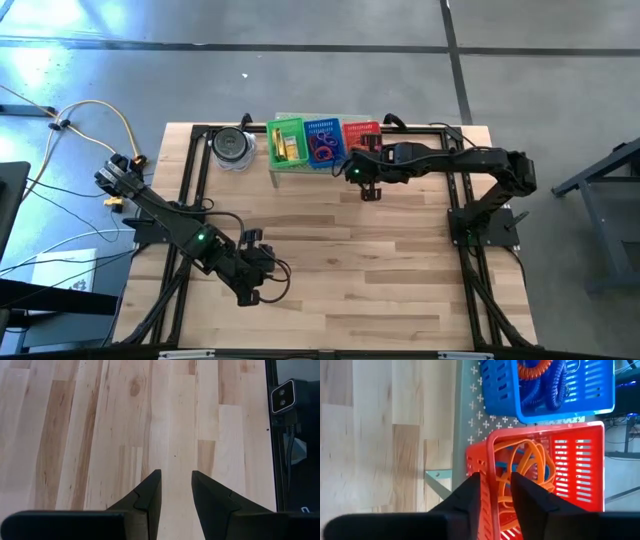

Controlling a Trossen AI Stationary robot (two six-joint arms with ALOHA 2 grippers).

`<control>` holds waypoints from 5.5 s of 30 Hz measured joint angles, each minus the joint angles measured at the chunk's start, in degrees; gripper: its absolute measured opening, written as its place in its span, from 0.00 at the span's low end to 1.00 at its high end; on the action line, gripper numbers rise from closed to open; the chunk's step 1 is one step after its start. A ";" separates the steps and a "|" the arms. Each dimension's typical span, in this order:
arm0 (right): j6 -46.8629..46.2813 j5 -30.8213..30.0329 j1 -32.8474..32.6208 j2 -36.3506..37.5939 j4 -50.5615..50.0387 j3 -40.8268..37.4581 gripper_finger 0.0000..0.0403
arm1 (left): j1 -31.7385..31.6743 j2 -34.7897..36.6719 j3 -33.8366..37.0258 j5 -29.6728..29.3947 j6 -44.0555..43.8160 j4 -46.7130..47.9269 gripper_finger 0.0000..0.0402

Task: Pick & Place Office Desk Supplies
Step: Return to Home Position

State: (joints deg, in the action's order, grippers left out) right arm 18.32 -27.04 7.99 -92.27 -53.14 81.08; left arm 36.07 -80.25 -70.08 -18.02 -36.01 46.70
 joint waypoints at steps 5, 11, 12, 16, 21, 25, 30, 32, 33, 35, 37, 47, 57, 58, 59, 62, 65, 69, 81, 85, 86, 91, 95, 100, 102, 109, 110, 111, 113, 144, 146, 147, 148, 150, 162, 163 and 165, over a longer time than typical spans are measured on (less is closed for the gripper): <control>1.03 0.00 -0.14 0.19 1.74 0.00 0.34 | 0.00 0.00 0.00 0.12 0.00 0.00 0.25; 1.48 -0.20 -1.45 1.63 4.70 0.02 0.44 | 0.00 0.00 0.00 0.11 0.00 0.10 0.25; 1.49 -0.65 -1.84 1.75 4.62 0.17 0.45 | 0.00 0.00 0.00 0.11 0.00 0.09 0.25; 1.49 -4.75 -3.61 2.46 2.79 1.44 0.48 | 0.00 0.00 0.00 0.11 0.02 0.15 0.25; 1.43 -7.57 -7.92 3.79 -1.05 3.80 0.49 | 0.23 0.00 0.00 0.11 0.02 0.10 0.25; -1.73 -4.71 -13.34 6.37 -5.04 4.24 0.47 | 0.26 0.00 0.00 0.09 0.02 0.01 0.25; -12.13 3.45 -21.35 10.35 -11.93 4.17 0.40 | 0.02 -0.19 0.00 -0.34 1.30 -0.12 0.25; -17.95 7.72 -24.68 12.04 -15.23 4.17 0.34 | -0.75 -0.24 0.02 -1.53 1.68 -0.02 0.25; -20.77 9.30 -26.22 12.68 -16.75 4.17 0.30 | -1.22 -0.23 0.02 -2.35 1.67 -0.07 0.25; -25.87 12.33 -29.41 14.66 -19.73 4.17 0.20 | -2.64 -0.22 0.02 -3.82 2.16 -0.21 0.25; -29.77 14.25 -32.52 16.05 -22.69 4.17 0.09 | -4.14 -0.22 0.02 -4.81 3.23 -0.24 0.25; -31.89 15.07 -40.71 39.00 -7.49 -9.91 0.01 | -10.34 1.84 0.02 -4.81 11.06 -0.24 0.20; -21.35 17.61 -33.81 78.11 19.32 -41.50 0.01 | -11.63 9.42 0.02 -7.07 12.61 9.02 0.11; -20.59 17.28 -33.32 81.83 21.46 -43.77 0.01 | -11.63 10.44 0.02 -8.01 12.25 10.25 0.10; -20.02 17.13 -32.85 85.23 23.57 -45.87 0.01 | -11.63 11.52 0.02 -8.56 12.15 11.54 0.09; -18.59 16.43 -32.25 92.00 30.70 -51.64 0.01 | -11.65 14.40 0.02 -9.18 12.24 13.33 0.04; -14.88 13.21 -32.11 91.41 33.92 -54.44 0.01 | -11.65 17.05 0.15 -10.15 13.46 14.53 0.01; -11.10 17.08 -31.94 88.11 36.52 -58.11 0.01 | -11.92 21.61 0.22 -11.27 15.65 14.55 0.00; -15.30 22.16 -27.24 89.11 45.76 -67.29 0.01 | -11.98 41.47 12.39 -14.44 14.75 8.25 0.00; -16.44 22.93 -24.86 89.10 53.88 -72.61 0.01 | -11.98 48.06 20.77 -14.42 15.98 2.62 0.00; -16.72 23.42 -24.19 89.13 54.88 -73.97 0.01 | -11.96 49.50 22.68 -14.37 16.65 1.20 0.00; -20.32 29.15 -19.40 89.07 59.21 -80.57 0.01 | -11.96 56.81 29.54 -13.24 19.66 -5.14 0.00; -23.58 35.77 -15.15 88.70 58.58 -80.56 0.01 | -11.96 61.00 32.04 -10.74 20.98 -8.55 0.00; -22.78 39.91 -11.84 88.80 58.22 -80.59 0.01 | -11.96 63.91 35.07 -8.93 21.23 -10.51 0.00; -22.77 40.67 -11.07 88.80 57.33 -80.59 0.01 | -11.96 64.77 36.41 -8.77 21.42 -10.59 0.00; -21.68 35.60 -10.82 88.38 55.96 -80.61 0.01 | -11.96 68.06 42.19 -5.80 22.50 -15.96 0.00; -21.63 34.51 -10.82 88.25 55.86 -80.61 0.01 | -11.96 68.66 43.40 -4.98 22.59 -17.87 0.00; -21.58 33.60 -10.82 88.16 55.73 -80.61 0.01 | -11.93 69.30 44.89 -4.44 22.90 -19.73 0.00; -21.54 32.21 -10.82 88.15 55.60 -80.61 0.01 | -11.93 70.35 48.00 -3.43 23.88 -22.99 0.00; -21.55 31.65 -10.82 88.15 55.49 -80.70 0.01 | -15.25 77.79 69.46 7.81 36.65 -53.19 0.00; -21.55 31.64 -10.82 88.15 55.49 -80.72 0.01 | -17.95 77.51 69.48 7.82 36.25 -53.00 0.00; -21.55 31.65 -10.82 88.15 55.49 -80.72 0.01 | -19.45 77.30 69.51 8.06 35.75 -52.78 0.00; -21.55 31.64 -10.82 88.15 55.49 -80.72 0.01 | -21.02 77.01 69.51 8.72 35.03 -52.24 0.00; -21.55 31.64 -10.82 88.15 55.49 -80.72 0.01 | -24.23 76.65 69.53 11.27 33.63 -51.15 0.00; -21.55 31.65 -10.82 88.15 55.49 -80.76 0.01 | -37.68 76.71 69.61 24.11 30.28 -49.24 0.00; -21.55 31.64 -10.82 88.15 55.49 -80.76 0.01 | -38.08 76.70 69.61 24.16 29.76 -48.57 0.00; -21.55 31.65 -10.82 88.15 55.49 -80.76 0.01 | -38.62 76.70 69.64 24.05 28.13 -47.94 0.00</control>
State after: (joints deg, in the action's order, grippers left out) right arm -3.22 4.60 -2.83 -4.12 2.35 0.32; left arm -2.54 -3.55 -0.45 6.03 -7.88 -1.25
